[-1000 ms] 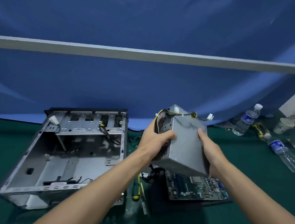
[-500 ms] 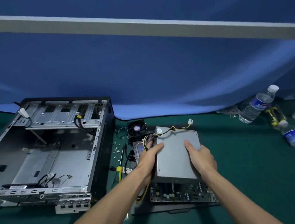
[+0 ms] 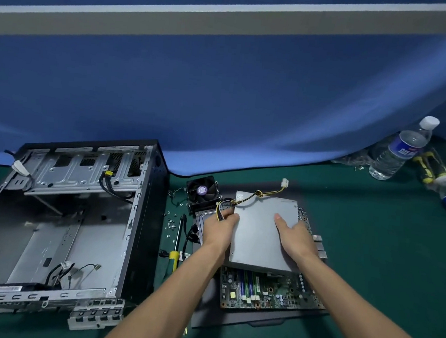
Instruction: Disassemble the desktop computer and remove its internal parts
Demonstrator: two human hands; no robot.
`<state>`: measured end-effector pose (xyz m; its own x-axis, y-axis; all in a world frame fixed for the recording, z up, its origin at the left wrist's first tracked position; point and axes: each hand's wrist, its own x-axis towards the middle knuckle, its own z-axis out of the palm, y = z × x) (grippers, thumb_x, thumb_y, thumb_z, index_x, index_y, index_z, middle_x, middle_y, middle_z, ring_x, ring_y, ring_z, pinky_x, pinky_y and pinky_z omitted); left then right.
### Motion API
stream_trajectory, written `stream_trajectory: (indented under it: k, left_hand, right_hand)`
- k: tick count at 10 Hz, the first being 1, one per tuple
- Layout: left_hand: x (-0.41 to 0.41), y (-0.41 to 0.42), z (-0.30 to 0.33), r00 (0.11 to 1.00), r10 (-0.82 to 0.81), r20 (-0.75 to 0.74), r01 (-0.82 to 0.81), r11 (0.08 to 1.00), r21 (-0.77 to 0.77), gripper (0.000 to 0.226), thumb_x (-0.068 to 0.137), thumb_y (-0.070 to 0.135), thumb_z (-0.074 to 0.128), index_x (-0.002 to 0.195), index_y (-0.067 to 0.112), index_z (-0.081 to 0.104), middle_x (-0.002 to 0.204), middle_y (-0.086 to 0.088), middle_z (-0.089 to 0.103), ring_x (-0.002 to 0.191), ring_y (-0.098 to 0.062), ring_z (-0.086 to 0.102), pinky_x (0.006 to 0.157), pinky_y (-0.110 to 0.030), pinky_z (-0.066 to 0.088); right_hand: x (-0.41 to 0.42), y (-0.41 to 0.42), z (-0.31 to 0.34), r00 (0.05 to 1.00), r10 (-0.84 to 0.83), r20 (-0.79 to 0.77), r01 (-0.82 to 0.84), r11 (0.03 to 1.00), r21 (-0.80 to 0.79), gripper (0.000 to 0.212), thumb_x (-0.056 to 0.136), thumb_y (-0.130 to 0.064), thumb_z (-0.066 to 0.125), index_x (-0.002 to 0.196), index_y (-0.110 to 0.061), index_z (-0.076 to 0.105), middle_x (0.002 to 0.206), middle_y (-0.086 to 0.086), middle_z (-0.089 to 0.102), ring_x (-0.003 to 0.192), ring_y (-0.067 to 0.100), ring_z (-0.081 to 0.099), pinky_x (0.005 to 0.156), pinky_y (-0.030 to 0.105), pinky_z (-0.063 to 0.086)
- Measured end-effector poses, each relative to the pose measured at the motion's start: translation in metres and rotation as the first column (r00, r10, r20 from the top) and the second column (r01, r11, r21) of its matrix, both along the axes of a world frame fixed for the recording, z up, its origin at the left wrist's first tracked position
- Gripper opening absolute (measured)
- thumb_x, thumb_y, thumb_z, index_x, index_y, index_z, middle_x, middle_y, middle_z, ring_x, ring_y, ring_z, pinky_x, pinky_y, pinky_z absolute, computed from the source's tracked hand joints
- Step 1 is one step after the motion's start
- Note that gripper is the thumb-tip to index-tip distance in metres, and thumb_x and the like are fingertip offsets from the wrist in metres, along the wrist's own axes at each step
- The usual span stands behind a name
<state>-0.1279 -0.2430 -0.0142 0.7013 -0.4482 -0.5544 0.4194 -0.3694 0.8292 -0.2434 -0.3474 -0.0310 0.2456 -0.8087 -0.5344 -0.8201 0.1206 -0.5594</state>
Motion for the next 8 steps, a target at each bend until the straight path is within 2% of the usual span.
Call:
stream_trajectory:
  k: [1,2,3,4,5,6,7,8]
  left_hand:
    - [-0.003,0.001,-0.005,0.995,-0.025,0.099,0.018,0.998,0.066,0.020,0.083,0.013,0.065,0.064,0.017,0.060,0.061,0.002,0.054,0.065,-0.018,0.048,0.064,-0.026,0.042]
    - [-0.001,0.003,-0.008,0.995,-0.050,0.088,0.042,0.995,0.092,0.018,0.080,0.020,0.072,0.070,0.011,0.061,0.068,-0.003,0.058,0.070,-0.021,0.053,0.081,-0.038,0.051]
    - [0.003,0.006,-0.007,0.994,-0.066,0.083,0.058,0.993,0.104,0.034,0.076,0.026,0.076,0.097,0.004,0.063,0.088,-0.009,0.066,0.085,-0.027,0.061,0.090,-0.043,0.051]
    - [0.004,0.012,-0.005,0.985,-0.115,0.125,0.097,0.985,0.144,0.066,0.077,0.031,0.075,0.130,0.004,0.047,0.118,-0.014,0.062,0.109,-0.034,0.059,0.097,-0.047,0.046]
    - [0.008,0.020,-0.002,0.968,-0.152,0.199,0.109,0.972,0.210,0.061,0.082,0.032,0.070,0.132,0.008,0.045,0.121,-0.010,0.056,0.108,-0.029,0.056,0.096,-0.038,0.045]
    - [0.012,0.035,0.007,0.948,-0.183,0.262,0.113,0.959,0.261,0.031,0.087,0.031,0.064,0.110,0.011,0.057,0.105,-0.008,0.059,0.093,-0.024,0.056,0.079,-0.028,0.042]
    - [0.021,0.050,0.020,0.912,-0.250,0.325,0.151,0.942,0.301,0.019,0.091,0.030,0.059,0.087,0.011,0.062,0.088,-0.011,0.065,0.078,-0.025,0.058,0.076,-0.033,0.048]
    - [0.031,0.077,0.031,0.794,-0.409,0.450,0.182,0.866,0.466,0.021,0.092,0.027,0.053,0.081,0.013,0.064,0.082,-0.007,0.067,0.079,-0.023,0.062,0.070,-0.031,0.047]
  right_hand:
    - [-0.002,-0.008,0.001,0.998,0.058,0.022,-0.059,0.997,0.051,0.082,0.095,-0.057,0.034,0.148,0.000,0.011,0.151,0.018,0.031,0.136,0.034,0.033,0.108,0.042,0.029]
    - [-0.007,-0.008,-0.002,0.998,0.055,0.001,-0.055,0.997,0.047,0.080,0.094,-0.060,0.032,0.146,-0.002,0.014,0.149,0.017,0.034,0.134,0.034,0.036,0.104,0.042,0.032]
    - [-0.007,0.002,-0.004,0.999,0.038,-0.036,-0.041,0.995,-0.087,0.076,0.093,-0.062,0.032,0.142,-0.006,0.018,0.141,0.017,0.044,0.122,0.036,0.048,0.085,0.041,0.040]
    - [-0.008,0.015,-0.002,0.999,0.022,-0.043,-0.034,0.950,-0.312,0.068,0.093,-0.056,0.040,0.140,-0.011,0.021,0.139,0.014,0.042,0.112,0.037,0.053,0.071,0.037,0.038]
    - [-0.008,0.023,0.004,0.994,0.080,-0.069,-0.101,0.906,-0.411,0.066,0.093,-0.050,0.045,0.143,-0.015,0.020,0.138,0.013,0.037,0.113,0.034,0.051,0.076,0.039,0.045]
    - [-0.009,0.032,0.012,0.976,0.153,-0.153,-0.205,0.881,-0.427,0.065,0.094,-0.050,0.044,0.144,-0.016,0.020,0.138,0.014,0.033,0.118,0.031,0.045,0.084,0.039,0.045]
    - [-0.008,0.039,0.017,0.939,0.202,-0.277,-0.312,0.837,-0.450,0.060,0.095,-0.051,0.040,0.142,-0.016,0.028,0.143,0.014,0.029,0.126,0.030,0.037,0.100,0.039,0.037]
    - [-0.006,0.044,0.025,0.922,0.237,-0.307,-0.363,0.804,-0.470,0.055,0.095,-0.050,0.039,0.138,-0.015,0.038,0.143,0.011,0.033,0.126,0.028,0.036,0.103,0.038,0.033]
